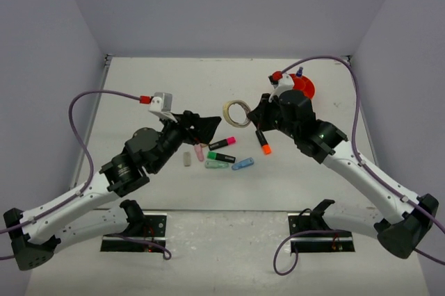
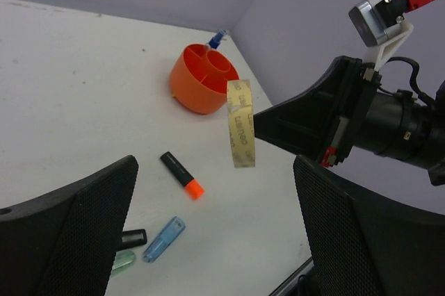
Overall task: Sort the stationery into containers
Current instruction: Pick up the stationery from the center of the board, then place the stationery in the storage box.
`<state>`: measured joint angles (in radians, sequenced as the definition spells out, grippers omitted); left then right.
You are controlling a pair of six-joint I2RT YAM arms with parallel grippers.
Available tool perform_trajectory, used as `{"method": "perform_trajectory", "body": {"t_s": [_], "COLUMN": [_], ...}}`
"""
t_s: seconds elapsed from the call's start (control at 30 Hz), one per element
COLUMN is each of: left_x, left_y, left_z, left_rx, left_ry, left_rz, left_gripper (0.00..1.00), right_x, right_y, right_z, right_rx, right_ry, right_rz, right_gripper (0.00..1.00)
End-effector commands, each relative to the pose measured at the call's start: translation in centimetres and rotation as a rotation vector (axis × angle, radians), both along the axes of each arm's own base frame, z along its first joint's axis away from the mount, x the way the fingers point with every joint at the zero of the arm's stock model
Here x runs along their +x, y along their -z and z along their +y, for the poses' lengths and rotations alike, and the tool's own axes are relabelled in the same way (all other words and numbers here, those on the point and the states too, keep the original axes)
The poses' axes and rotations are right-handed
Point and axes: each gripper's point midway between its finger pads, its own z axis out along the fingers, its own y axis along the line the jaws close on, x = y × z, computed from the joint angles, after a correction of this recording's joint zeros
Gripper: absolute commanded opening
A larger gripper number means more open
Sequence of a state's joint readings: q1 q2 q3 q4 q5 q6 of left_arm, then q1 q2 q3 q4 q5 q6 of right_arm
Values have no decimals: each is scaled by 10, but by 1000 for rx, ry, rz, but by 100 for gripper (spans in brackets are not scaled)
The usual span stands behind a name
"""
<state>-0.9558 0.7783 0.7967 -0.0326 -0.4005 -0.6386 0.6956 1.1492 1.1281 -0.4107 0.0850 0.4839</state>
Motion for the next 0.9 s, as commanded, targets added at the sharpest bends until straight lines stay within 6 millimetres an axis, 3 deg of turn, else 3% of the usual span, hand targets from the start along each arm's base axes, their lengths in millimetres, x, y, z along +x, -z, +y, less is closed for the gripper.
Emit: {"method": "perform_trajectory", "body": {"t_s": [0.0,0.27,0.33,0.37,0.43,0.47,0.5,0.53,0.57,0.6,0.63,0.73,0.8,0.87], "left_x": [10,21,22,23,25,27,29,33,38,45,53,81,98,111], "left_y": [-41,-39,-35,-33,-28,-26,-27,-30,-32,-33,-33,-13,-13,-11], "left_z": [-37,-76,-83,-86,-90,-93,-94,-95,-95,-95,-97,-112,-127,-144], "left_rx": [-129,-116,-106,-103,-88,-78,-70,-49,-28,-3,31,158,207,233], "left_ry": [81,153,174,180,182,183,180,169,150,120,92,32,33,56], "left_rz": [-68,-55,-46,-44,-35,-31,-32,-41,-48,-52,-55,-44,-71,-85], "left_gripper": [90,61,45,30,16,3,0,0,0,0,0,0,0,0], "right_x": [-15,-21,-20,-20,-20,-20,-20,-21,-21,-21,-21,-23,-31,-40], "right_y": [-13,-11,-11,-10,-10,-9,-8,-7,-4,0,0,8,0,-14], "right_z": [1,-6,-9,-9,-11,-12,-15,-19,-24,-31,-39,-77,-120,-147], "right_rx": [90,60,47,40,35,29,24,18,8,0,-1,-61,-97,-82], "right_ry": [-29,-26,-12,-14,-10,-5,4,15,36,72,110,287,465,558], "right_rz": [-33,-25,-25,-18,-18,-20,-21,-22,-22,-22,-24,-2,-22,-73], "right_gripper": [0,0,0,0,0,0,0,6,21,53,95,99,99,99]}}
